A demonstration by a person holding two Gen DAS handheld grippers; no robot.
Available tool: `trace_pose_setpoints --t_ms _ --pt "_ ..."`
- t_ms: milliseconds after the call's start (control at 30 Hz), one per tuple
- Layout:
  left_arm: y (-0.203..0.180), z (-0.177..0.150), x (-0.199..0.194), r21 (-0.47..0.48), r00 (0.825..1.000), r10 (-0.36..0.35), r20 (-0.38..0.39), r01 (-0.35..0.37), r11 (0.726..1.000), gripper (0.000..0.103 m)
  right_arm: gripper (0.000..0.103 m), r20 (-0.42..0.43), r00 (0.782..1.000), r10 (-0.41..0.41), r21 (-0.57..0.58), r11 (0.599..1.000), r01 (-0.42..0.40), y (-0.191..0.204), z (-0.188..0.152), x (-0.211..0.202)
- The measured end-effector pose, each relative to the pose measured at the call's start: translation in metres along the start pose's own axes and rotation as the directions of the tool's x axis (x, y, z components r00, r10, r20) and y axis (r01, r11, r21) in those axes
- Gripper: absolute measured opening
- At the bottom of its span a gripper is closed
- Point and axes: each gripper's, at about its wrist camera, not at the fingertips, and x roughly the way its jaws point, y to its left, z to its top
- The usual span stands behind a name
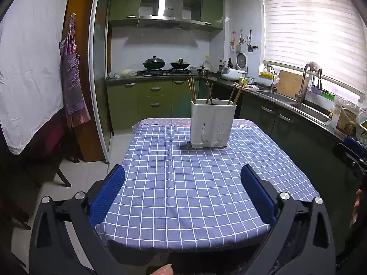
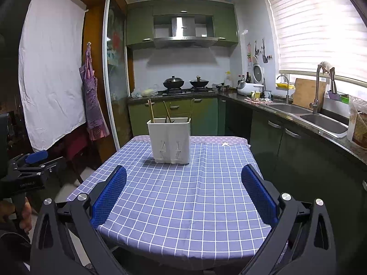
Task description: Organize utensils
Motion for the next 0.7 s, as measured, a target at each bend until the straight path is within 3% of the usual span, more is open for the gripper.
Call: trace_pose_setpoints --t_ms 700 --pt "-0.0005 -0.0002 -0.0091 0.007 1.0 0.017 0.021 -0.018 1.0 0.096 0.098 -0.009 1.0 0.015 -0.014 1.0 -0.015 0.0069 -0.0013 0.0027"
